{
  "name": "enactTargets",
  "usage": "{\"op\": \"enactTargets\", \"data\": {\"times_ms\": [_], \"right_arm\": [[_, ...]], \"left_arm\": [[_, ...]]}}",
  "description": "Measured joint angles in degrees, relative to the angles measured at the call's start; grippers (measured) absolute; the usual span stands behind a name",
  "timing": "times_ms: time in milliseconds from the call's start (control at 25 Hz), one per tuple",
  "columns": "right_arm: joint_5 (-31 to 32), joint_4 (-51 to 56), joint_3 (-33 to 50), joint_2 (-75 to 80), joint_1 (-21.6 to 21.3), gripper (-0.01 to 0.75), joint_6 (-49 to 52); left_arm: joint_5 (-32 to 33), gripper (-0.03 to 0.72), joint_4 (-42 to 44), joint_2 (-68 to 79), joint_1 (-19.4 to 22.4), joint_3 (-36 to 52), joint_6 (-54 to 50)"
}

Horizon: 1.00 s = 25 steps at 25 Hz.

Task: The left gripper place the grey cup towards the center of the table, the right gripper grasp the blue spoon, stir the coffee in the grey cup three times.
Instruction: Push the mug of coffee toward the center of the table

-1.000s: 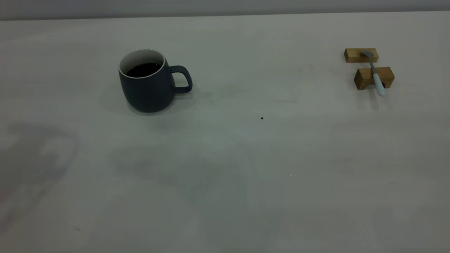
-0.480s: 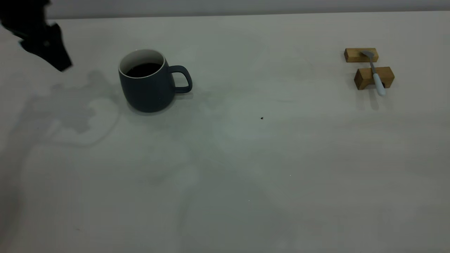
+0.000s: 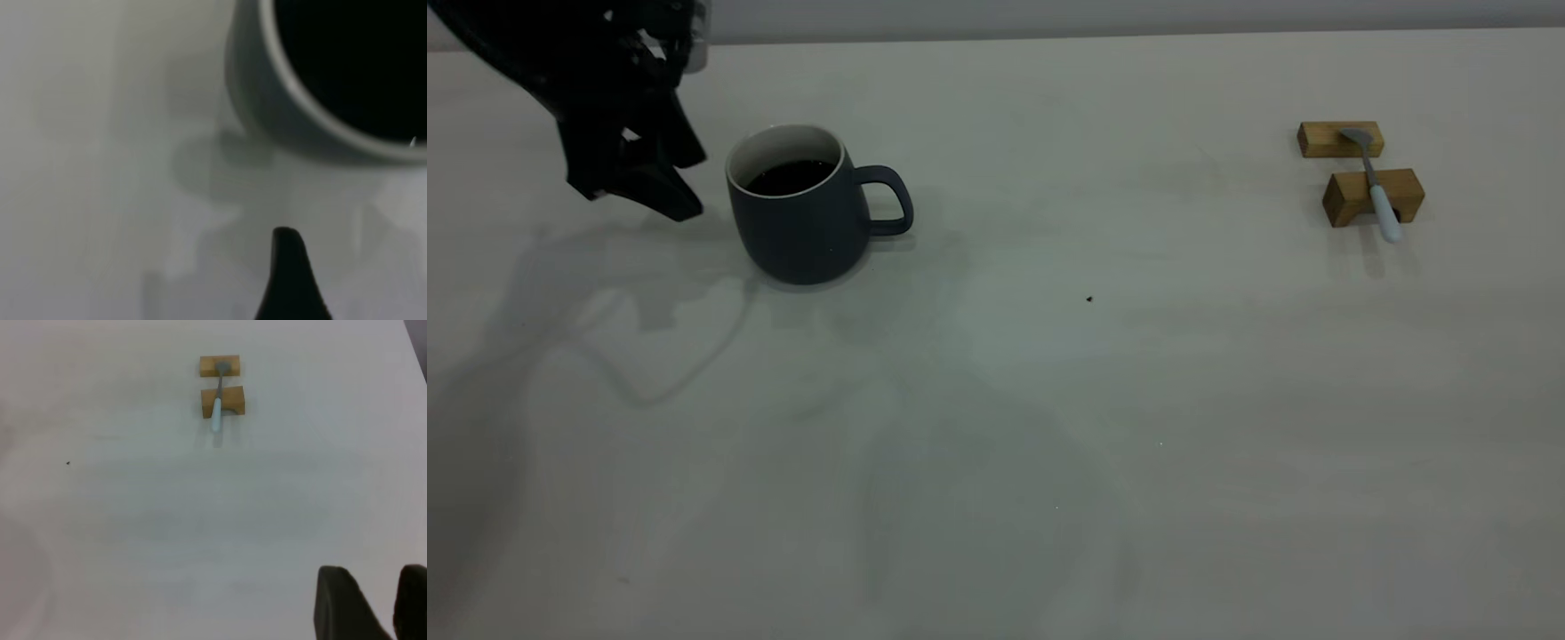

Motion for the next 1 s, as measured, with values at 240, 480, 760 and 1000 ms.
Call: {"op": "enactTargets", "data": {"times_ms": [240,480,760,1000], "right_arm": [[0.00,0.00,0.00,0.00,0.00,0.238,0.00],[0.00,0.00,0.00,0.00,0.00,0.238,0.00],[0.00,0.00,0.00,0.00,0.00,0.238,0.00],[0.00,0.00,0.00,0.00,0.00,0.238,0.00]], "left_arm": [[-1.90,0.585,-8.45,1.38,-0.13,0.00,9.21],[-2.55,0.585,-9.23,3.08,-2.92,-0.91,11.50],[-4.22,0.585,-10.64,5.75,-8.66,-4.85,10.41],[-5.45,0.585,-10.75,9.25,-13.28,-10.39,5.51]]}}
